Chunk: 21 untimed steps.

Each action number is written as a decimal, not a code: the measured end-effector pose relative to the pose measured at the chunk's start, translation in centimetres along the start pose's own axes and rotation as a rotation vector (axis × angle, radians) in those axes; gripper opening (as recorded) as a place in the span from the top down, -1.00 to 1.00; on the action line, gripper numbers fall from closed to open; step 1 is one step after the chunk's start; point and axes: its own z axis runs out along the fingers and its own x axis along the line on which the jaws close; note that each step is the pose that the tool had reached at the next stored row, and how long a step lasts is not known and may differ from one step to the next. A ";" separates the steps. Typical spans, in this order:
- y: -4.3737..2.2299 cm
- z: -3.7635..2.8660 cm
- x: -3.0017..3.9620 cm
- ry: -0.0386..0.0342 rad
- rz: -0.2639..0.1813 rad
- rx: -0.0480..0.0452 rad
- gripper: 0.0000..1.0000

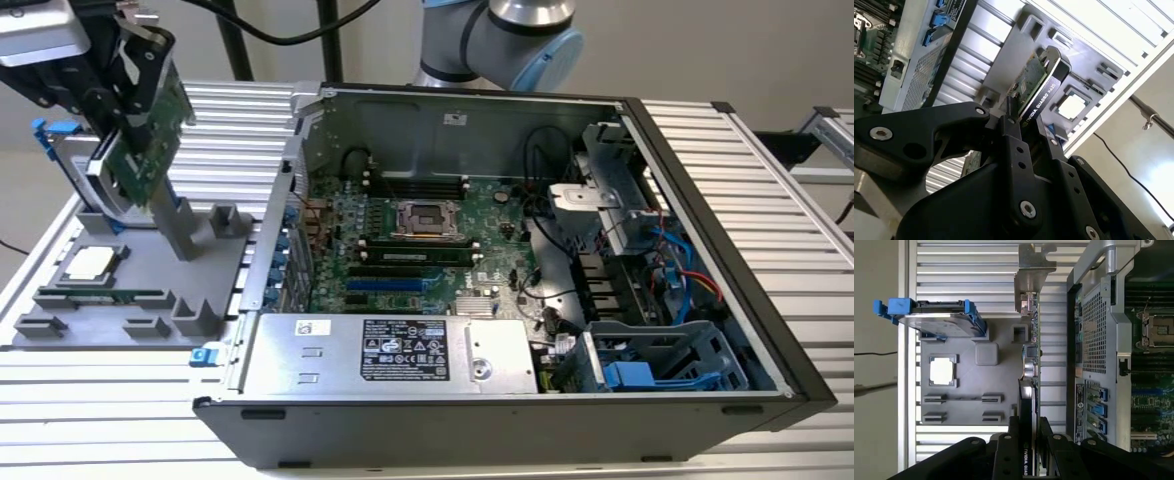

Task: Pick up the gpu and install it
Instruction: 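Pick up the gpu and move the gpu toward the slot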

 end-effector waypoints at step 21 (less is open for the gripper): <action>0.11 -1.68 -0.01 0.0000 0.000 0.0000 1.00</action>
